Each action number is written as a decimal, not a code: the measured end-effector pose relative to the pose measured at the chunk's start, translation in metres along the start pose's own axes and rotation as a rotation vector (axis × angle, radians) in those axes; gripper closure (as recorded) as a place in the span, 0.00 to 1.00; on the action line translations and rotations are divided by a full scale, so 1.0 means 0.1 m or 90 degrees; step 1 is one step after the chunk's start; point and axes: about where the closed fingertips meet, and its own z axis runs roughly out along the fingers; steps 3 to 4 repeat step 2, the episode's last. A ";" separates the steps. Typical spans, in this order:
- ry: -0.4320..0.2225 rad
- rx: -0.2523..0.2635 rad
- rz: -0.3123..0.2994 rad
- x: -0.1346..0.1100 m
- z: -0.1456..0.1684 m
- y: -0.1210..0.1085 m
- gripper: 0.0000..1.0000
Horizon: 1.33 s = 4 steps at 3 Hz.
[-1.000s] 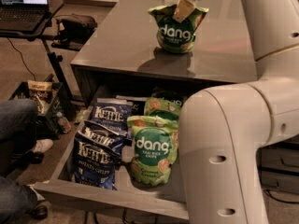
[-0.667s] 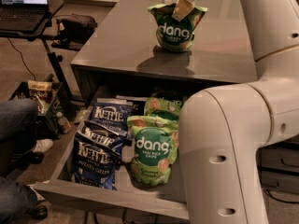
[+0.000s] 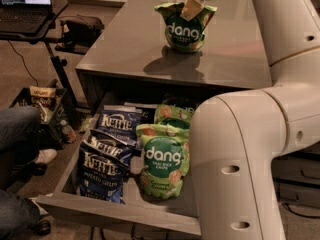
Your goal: Pick green rice chip bag from top drawer and place on counter
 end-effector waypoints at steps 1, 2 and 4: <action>0.000 0.000 0.000 0.00 0.00 0.00 0.13; 0.000 0.000 0.000 0.00 0.00 0.00 0.00; 0.000 0.000 0.000 0.00 0.00 0.00 0.00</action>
Offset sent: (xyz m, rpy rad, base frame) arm 0.0002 0.0001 -0.0001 0.0002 -0.0003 0.0000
